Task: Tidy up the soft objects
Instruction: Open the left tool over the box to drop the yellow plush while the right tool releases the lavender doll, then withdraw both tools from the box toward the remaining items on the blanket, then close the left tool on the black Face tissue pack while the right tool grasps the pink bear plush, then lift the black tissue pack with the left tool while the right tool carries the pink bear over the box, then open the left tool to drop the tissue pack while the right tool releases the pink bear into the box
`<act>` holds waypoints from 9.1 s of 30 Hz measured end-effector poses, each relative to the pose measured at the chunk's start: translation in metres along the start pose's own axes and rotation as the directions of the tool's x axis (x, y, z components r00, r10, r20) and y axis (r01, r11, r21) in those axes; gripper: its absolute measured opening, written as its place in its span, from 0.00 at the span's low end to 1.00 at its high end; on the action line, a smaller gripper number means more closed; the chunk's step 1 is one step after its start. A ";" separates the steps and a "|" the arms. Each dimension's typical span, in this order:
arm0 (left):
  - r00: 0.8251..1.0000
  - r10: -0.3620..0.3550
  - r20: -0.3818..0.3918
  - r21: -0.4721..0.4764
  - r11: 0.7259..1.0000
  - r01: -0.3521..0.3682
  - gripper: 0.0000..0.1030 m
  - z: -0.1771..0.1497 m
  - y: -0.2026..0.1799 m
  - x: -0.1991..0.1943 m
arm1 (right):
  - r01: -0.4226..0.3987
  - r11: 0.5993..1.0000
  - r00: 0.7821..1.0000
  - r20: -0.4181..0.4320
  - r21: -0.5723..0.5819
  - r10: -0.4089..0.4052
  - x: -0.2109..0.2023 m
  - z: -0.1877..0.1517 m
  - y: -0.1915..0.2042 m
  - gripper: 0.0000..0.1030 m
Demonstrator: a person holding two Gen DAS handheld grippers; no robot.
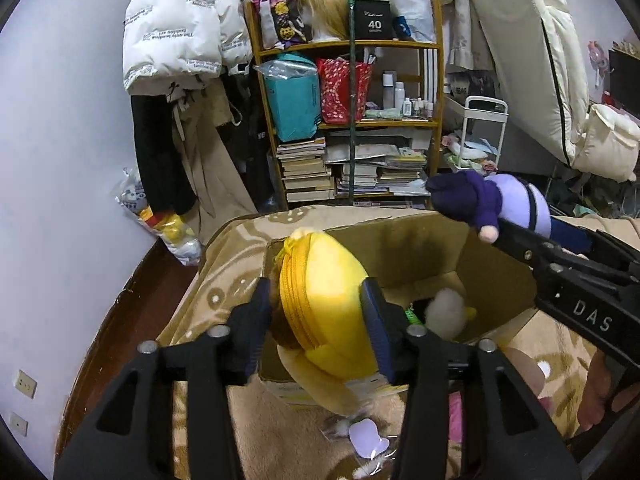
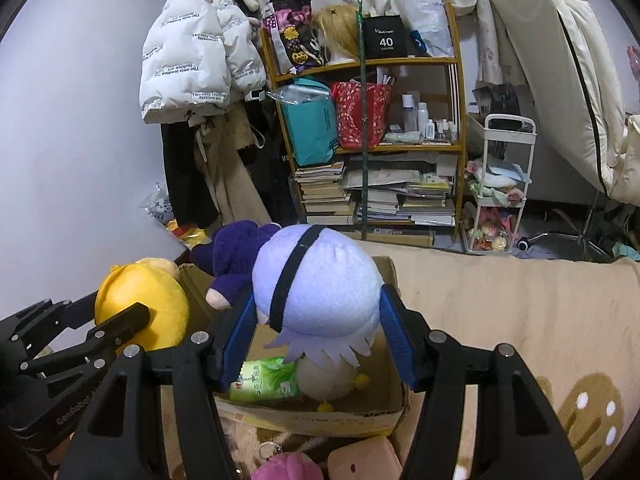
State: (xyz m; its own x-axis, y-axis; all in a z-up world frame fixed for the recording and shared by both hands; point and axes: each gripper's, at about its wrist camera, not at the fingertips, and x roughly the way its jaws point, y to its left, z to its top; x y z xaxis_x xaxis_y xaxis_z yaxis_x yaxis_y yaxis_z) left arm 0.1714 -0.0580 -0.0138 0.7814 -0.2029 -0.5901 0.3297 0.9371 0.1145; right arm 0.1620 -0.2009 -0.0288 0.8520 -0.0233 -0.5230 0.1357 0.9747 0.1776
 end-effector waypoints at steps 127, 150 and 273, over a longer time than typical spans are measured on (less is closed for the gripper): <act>0.763 -0.085 -0.641 -0.065 0.996 0.056 0.96 -0.157 -0.051 0.045 | 0.118 0.992 0.881 -0.465 0.045 -0.084 0.011 -0.108 -0.018 1.00; 0.782 -0.086 -0.618 -0.087 0.995 0.040 0.65 -0.158 -0.035 0.042 | 0.108 0.987 0.843 -0.516 -0.118 -0.153 0.006 -0.124 0.006 0.70; 0.999 0.017 -0.029 -0.001 1.000 -0.017 0.82 -0.005 0.021 0.038 | -0.118 0.987 0.992 -0.036 0.113 0.123 0.021 -0.019 0.002 0.46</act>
State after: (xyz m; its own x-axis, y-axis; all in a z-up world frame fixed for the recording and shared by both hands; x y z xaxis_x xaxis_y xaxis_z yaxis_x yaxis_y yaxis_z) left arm 0.2051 -0.0441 -0.0375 0.7713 -0.1782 -0.6111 0.3157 0.9407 0.1241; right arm 0.1700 -0.1951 -0.0554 0.8434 0.1051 -0.5269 0.0900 0.9392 0.3313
